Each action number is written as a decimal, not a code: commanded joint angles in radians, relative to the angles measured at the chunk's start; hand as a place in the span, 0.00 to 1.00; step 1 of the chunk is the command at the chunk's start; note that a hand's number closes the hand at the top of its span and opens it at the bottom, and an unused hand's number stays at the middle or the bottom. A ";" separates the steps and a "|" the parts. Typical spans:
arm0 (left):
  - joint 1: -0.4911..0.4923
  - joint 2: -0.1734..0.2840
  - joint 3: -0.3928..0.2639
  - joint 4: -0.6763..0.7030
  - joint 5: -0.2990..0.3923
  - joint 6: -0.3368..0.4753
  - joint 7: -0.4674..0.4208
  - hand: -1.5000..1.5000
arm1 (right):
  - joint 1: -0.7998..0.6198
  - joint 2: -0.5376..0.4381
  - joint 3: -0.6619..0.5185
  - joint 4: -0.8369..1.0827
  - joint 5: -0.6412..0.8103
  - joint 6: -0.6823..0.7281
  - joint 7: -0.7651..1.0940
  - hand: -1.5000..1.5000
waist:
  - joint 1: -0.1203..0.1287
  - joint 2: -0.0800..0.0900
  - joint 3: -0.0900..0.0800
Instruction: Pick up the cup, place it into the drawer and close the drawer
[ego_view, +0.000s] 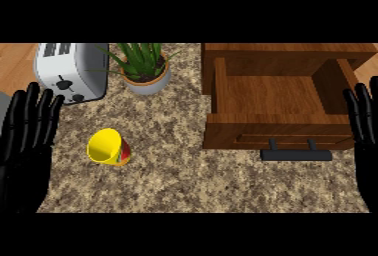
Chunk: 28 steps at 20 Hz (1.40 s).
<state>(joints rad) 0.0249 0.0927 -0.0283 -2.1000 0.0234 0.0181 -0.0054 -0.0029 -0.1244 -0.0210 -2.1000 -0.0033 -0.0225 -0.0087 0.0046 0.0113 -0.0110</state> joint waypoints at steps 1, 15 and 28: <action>0.011 -0.013 -0.015 0.054 0.016 -0.039 -0.061 0.00 | 0.004 0.024 -0.003 0.061 0.003 0.006 -0.064 0.00 | -0.004 -0.011 0.011; 0.157 -0.027 0.011 0.060 0.307 -0.191 0.035 0.00 | -0.015 -0.058 -0.037 0.014 -0.024 0.098 0.074 0.00 | -0.003 -0.012 0.011; 0.076 0.026 0.184 0.416 0.209 -0.195 -0.122 0.00 | -0.002 -0.036 -0.044 0.066 0.002 0.123 0.007 0.00 | -0.007 -0.012 0.011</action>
<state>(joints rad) 0.1123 0.1038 0.1131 -1.7715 0.2526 -0.1806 -0.0954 -0.0236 -0.1515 -0.0495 -1.9999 0.0087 0.0873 -0.0195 -0.0004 0.0004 -0.0002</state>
